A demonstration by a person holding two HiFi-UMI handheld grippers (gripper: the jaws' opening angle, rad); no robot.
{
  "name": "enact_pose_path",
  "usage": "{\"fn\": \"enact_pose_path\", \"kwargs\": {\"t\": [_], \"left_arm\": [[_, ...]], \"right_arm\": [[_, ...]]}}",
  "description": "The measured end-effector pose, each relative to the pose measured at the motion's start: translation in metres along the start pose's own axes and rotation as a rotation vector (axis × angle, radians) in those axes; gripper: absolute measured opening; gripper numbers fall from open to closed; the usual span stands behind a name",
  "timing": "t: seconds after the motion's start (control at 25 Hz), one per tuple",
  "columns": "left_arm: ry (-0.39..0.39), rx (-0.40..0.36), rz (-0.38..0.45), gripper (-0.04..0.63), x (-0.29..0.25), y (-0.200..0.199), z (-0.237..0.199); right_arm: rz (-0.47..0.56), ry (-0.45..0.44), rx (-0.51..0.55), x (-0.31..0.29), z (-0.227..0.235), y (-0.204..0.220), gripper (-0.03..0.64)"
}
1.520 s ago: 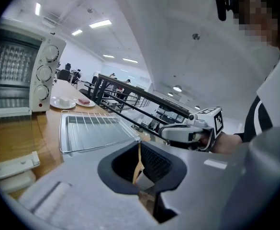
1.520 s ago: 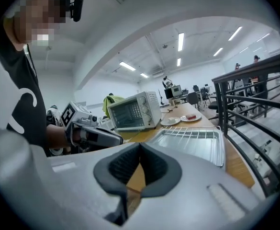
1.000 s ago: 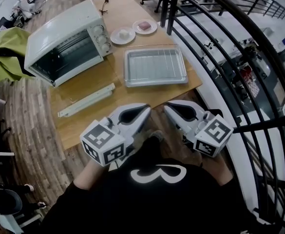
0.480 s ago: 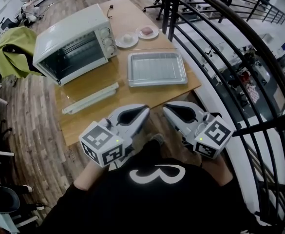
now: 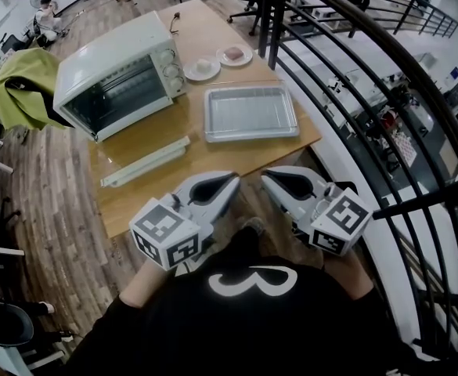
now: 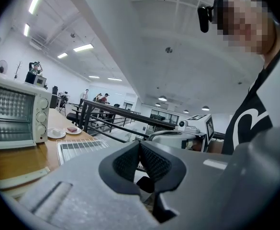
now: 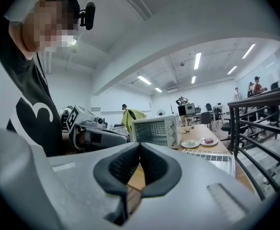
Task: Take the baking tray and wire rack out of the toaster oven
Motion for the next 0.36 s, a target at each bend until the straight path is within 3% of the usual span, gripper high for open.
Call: {"fn": "enact_pose_path", "kwargs": {"t": [0.36], "left_arm": [[0.009, 0.012, -0.009, 0.009, 0.0, 0.0055, -0.0011]], "right_arm": [[0.026, 0.006, -0.032, -0.002, -0.0019, 0.0044, 0.003]]}}
Point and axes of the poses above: the fingertips, and each gripper's own axes: x backward along the fingers, z to its right, y out of its underside, the point moved 7 cm from there along x, backward along the fingers, and after that the axes turned 1 degree about -z, right-handed, at the moved point
